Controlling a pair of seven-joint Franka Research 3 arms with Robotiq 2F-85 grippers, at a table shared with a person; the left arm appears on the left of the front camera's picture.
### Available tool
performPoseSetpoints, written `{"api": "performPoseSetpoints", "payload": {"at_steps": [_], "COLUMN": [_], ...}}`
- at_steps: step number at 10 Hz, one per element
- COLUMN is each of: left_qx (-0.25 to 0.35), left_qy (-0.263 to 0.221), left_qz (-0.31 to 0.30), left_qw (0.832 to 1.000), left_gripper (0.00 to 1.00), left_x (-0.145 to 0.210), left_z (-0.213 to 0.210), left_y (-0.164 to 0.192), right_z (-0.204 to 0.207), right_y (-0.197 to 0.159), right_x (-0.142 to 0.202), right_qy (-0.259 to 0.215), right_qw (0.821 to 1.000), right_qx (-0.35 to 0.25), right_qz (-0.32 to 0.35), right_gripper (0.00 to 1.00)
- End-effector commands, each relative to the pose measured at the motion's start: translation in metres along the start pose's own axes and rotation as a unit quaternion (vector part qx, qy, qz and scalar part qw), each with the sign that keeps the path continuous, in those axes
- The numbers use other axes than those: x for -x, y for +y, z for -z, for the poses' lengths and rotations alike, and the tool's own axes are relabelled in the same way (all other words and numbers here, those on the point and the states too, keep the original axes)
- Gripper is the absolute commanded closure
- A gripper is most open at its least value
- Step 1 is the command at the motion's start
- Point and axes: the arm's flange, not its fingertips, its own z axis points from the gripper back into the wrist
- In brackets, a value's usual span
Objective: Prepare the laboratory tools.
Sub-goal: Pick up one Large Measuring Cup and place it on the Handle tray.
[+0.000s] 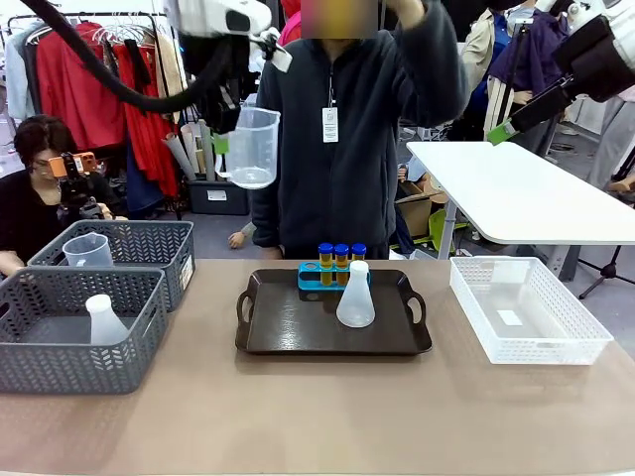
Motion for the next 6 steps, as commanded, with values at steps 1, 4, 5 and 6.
{"api": "performPoseSetpoints", "payload": {"at_steps": [1,4,5,6], "left_qx": [0.014,0.026,0.026,0.022], "left_qy": [0.006,0.006,0.002,-0.001], "left_qz": [0.020,0.024,0.021,0.014], "left_qw": [1.000,0.999,0.999,1.000], "left_gripper": [1.00,1.00,1.00,1.00], "left_x": [-0.0118,-0.0126,-0.0085,-0.0046], "left_z": [0.0161,0.0199,0.0162,0.0135], "left_y": [0.0049,0.0033,0.0052,0.0064], "right_z": [-0.0009,-0.0009,-0.0009,-0.0009], "right_y": [-0.0004,-0.0004,-0.0004,-0.0004], "right_x": [-0.0011,-0.0011,-0.0011,-0.0011], "right_qy": [-0.010,-0.010,-0.010,-0.010], "right_qw": [1.000,1.000,1.000,1.000], "right_qx": [-0.007,-0.007,-0.007,-0.007], "right_qz": [-0.001,-0.001,-0.001,-0.001], "right_gripper": [0.00,0.00,0.00,0.00]}}
